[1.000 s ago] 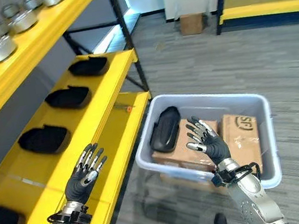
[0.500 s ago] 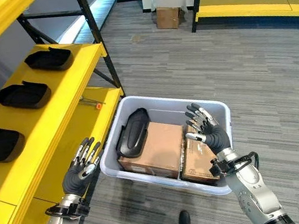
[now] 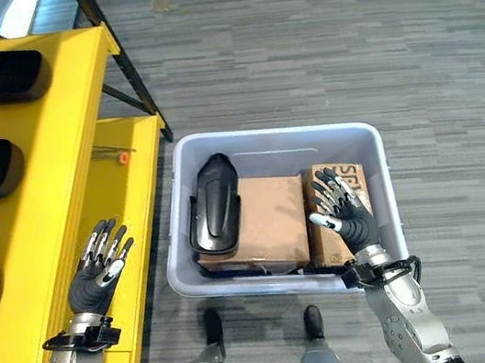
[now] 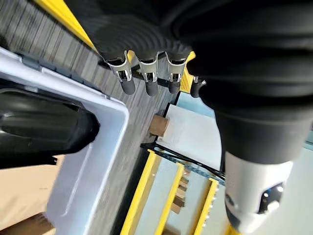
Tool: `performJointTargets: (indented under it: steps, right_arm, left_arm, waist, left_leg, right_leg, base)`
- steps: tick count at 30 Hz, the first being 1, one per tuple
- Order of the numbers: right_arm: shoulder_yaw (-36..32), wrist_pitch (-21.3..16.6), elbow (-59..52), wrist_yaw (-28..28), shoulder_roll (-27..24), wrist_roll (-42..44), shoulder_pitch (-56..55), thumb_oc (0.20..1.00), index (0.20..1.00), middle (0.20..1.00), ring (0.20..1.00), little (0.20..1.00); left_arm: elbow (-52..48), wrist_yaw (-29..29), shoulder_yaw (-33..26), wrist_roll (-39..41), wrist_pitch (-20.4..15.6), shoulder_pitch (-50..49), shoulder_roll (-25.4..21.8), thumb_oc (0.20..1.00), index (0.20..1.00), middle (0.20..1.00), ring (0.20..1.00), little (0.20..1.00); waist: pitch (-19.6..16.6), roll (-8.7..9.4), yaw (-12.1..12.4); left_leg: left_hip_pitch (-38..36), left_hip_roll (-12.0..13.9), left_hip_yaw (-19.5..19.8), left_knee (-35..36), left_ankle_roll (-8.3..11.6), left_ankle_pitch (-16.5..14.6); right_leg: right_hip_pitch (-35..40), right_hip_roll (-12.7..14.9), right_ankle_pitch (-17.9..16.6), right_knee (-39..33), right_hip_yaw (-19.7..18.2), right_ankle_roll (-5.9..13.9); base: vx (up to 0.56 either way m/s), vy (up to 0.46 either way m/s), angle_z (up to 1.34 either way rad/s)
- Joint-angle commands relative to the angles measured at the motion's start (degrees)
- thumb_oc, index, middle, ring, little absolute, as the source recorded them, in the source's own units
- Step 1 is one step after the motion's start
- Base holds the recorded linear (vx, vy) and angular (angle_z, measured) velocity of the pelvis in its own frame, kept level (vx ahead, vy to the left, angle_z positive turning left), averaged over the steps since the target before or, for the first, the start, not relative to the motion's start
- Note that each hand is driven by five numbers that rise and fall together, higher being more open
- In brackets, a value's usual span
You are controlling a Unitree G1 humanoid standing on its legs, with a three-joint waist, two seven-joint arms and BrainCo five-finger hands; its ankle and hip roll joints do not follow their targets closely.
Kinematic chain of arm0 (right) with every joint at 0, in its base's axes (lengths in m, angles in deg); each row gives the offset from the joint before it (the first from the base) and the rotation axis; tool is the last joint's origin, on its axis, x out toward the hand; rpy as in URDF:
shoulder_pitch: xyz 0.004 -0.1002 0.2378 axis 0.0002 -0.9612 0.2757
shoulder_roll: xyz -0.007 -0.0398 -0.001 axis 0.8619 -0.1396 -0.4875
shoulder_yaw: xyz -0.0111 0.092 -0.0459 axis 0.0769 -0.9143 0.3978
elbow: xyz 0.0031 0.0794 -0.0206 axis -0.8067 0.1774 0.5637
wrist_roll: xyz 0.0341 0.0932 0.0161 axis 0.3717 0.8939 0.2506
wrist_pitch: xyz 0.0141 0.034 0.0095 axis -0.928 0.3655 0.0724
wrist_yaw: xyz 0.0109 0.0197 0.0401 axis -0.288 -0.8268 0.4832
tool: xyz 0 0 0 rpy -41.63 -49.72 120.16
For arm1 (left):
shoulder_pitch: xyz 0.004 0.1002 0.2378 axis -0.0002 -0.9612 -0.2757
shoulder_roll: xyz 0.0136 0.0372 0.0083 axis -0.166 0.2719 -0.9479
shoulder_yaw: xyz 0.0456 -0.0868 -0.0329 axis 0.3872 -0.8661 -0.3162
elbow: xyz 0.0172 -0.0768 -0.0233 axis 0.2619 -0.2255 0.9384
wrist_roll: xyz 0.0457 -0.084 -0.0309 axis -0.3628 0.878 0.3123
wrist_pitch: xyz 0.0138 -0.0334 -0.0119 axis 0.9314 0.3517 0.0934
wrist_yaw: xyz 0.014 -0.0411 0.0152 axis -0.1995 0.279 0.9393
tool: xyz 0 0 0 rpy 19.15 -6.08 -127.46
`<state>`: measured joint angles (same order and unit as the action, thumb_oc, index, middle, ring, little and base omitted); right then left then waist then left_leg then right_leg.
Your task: Move parts from the plastic box to the shelf.
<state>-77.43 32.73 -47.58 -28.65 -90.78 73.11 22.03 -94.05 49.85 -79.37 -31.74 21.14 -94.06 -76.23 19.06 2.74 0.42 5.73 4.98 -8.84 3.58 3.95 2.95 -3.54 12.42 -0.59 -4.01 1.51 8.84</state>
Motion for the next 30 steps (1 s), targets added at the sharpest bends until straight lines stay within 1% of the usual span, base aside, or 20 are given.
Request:
performJointTargets:
  steps: [1,5,9,12,13,14,15,19,21,23,25,26,29,30]
  right_arm:
    - [-2.0,-2.2,-3.2,0.5,-2.3,2.2,1.7,1.0,1.0,1.0,1.0,1.0]
    - [-0.9,-2.8,-3.6,-0.3,-2.2,2.4,3.0,1.0,1.0,1.0,1.0,1.0]
    - [0.4,-3.7,-3.7,-1.7,-1.7,2.6,5.8,1.0,1.0,1.0,1.0,1.0]
    - [1.9,-4.7,-4.0,-3.4,-1.5,2.8,9.3,1.0,1.0,1.0,1.0,1.0]
    - [2.1,-5.1,-4.3,-4.1,-1.4,2.5,10.3,1.0,1.0,1.0,1.0,1.0]
    - [2.0,-5.1,-4.3,-4.1,-1.4,2.5,10.4,1.0,1.0,1.0,1.0,1.0]
    - [2.4,-5.5,-4.6,-4.9,-1.4,2.2,11.6,1.0,1.0,1.0,1.0,1.0]
    - [3.1,-6.2,-5.0,-5.8,-1.2,2.0,13.3,1.0,1.0,1.0,1.0,1.0]
    - [3.5,-6.7,-5.2,-6.6,-1.2,1.9,14.3,1.0,1.0,1.0,1.0,1.0]
    - [3.6,-6.8,-5.2,-6.9,-1.3,1.7,14.7,1.0,1.0,1.0,1.0,1.0]
    - [3.7,-7.3,-5.2,-7.4,-1.1,1.8,15.5,1.0,1.0,1.0,1.0,1.0]
    - [3.6,-7.8,-5.3,-7.9,-1.0,1.8,16.1,1.0,1.0,1.0,1.0,1.0]
    - [3.7,-8.4,-5.2,-8.7,-1.0,1.8,16.7,1.0,1.0,1.0,1.0,1.0]
    - [3.8,-8.5,-5.3,-9.0,-1.0,1.8,16.9,1.0,1.0,1.0,1.0,1.0]
  left_arm:
    - [-4.2,0.1,-1.3,-3.3,-2.8,0.6,-0.1,1.0,1.0,1.0,1.0,1.0]
    - [-4.3,2.1,1.7,-7.1,-3.7,6.3,-1.3,1.0,1.0,1.0,1.0,1.0]
    - [-2.5,4.5,4.9,-9.4,-4.4,13.3,-0.8,1.0,1.0,1.0,1.0,1.0]
    - [1.6,10.0,8.0,-15.2,-5.7,21.6,0.4,1.0,1.0,1.0,1.0,1.0]
    - [2.7,11.3,8.5,-16.6,-6.0,23.9,0.6,1.0,1.0,1.0,1.0,1.0]
    - [2.8,11.3,8.5,-16.6,-6.0,24.1,0.6,1.0,1.0,1.0,1.0,1.0]
    - [4.0,14.7,8.7,-20.3,-6.6,27.2,0.6,1.0,1.0,1.0,1.0,1.0]
    - [6.1,19.3,8.0,-22.7,-7.3,31.6,1.4,1.0,1.0,1.0,1.0,1.0]
    - [7.8,23.2,7.4,-25.1,-7.7,34.6,1.8,1.0,1.0,1.0,1.0,1.0]
    - [8.3,24.3,6.9,-25.4,-8.0,35.6,2.0,1.0,1.0,1.0,1.0,1.0]
    - [9.5,28.8,5.0,-30.2,-7.8,37.4,1.5,1.0,1.0,1.0,1.0,1.0]
    - [10.6,32.2,3.6,-31.5,-8.2,38.6,1.8,1.0,1.0,1.0,1.0,1.0]
    - [11.6,36.1,1.4,-33.0,-8.6,39.8,1.7,1.0,1.0,1.0,1.0,1.0]
    - [11.3,38.6,0.2,-34.4,-8.6,40.3,1.4,1.0,1.0,1.0,1.0,1.0]
  waist:
    - [-4.4,0.71,-0.1]
    - [-3.8,1.6,-1.4]
    - [-3.1,1.75,-2.4]
    - [-1.3,2.05,-3.7]
    - [-0.7,2.15,-4.1]
    - [-0.7,2.16,-4.1]
    - [0.2,2.22,-4.4]
    - [1.9,2.52,-5.3]
    - [3.2,2.8,-5.9]
    - [3.5,2.92,-6.0]
    - [4.3,3.31,-6.4]
    - [4.8,3.54,-6.7]
    - [5.4,4.09,-7.0]
    - [5.9,4.4,-7.1]
  left_leg:
    - [1.0,7.8,1.6,-6.1,3.59,2.2]
    - [1.4,8.4,0.5,-4.4,3.98,3.3]
    - [2.1,9.2,-0.5,-2.9,4.39,4.5]
    - [3.6,9.5,-1.5,-3.3,4.67,4.7]
    - [4.1,9.5,-1.9,-3.7,4.72,4.5]
    - [4.2,9.5,-1.9,-3.8,4.71,4.5]
    - [5.3,9.5,-2.1,-4.4,4.86,4.3]
    - [7.5,9.4,-2.6,-5.9,5.01,3.8]
    - [9.0,9.3,-2.6,-7.2,5.17,3.2]
    - [9.8,9.3,-2.6,-7.9,5.21,2.9]
    - [10.9,9.3,-2.8,-8.6,5.32,2.4]
    - [11.7,9.2,-2.7,-9.1,5.45,2.4]
    - [12.7,9.0,-2.6,-9.2,5.55,2.4]
    - [13.1,9.1,-2.4,-9.3,5.59,2.0]
  right_leg:
    - [-4.3,2.7,-7.1,2.8,0.7,1.23]
    - [-7.0,1.9,-8.1,2.5,-0.4,1.41]
    - [-9.9,1.0,-8.4,3.0,-1.3,1.47]
    - [-12.9,0.1,-8.9,3.9,-2.6,1.55]
    - [-13.9,0.0,-9.1,4.1,-2.9,1.64]
    - [-14.0,0.0,-9.1,4.1,-3.0,1.64]
    - [-15.4,-0.1,-9.4,4.6,-3.5,1.74]
    - [-18.1,-0.2,-9.7,5.8,-4.3,1.88]
    - [-19.8,-0.3,-9.9,6.7,-4.6,1.77]
    - [-20.5,-0.4,-9.9,7.0,-4.7,1.78]
    - [-21.8,-0.5,-10.1,7.5,-4.8,1.78]
    - [-22.5,-0.5,-10.2,7.8,-5.0,1.81]
    - [-23.3,-0.5,-10.6,7.6,-5.0,1.79]
    - [-23.5,-0.6,-10.4,7.6,-4.8,1.82]
  base:
    - [0.02,0.006,-0.07]
    - [0.01,-0.001,-0.13]
    - [-0.02,-0.009,-0.15]
    - [-0.06,-0.016,-0.19]
    - [-0.05,-0.01,-0.24]
    - [-0.07,-0.012,-0.22]
    - [-0.06,-0.013,-0.17]
    - [-0.07,-0.007,-0.18]
    - [-0.07,-0.014,-0.08]
    - [-0.05,-0.013,-0.11]
    - [-0.05,-0.013,-0.08]
    - [-0.04,-0.009,-0.03]
    - [-0.04,-0.012,0.0]
    - [-0.04,-0.035,0.01]
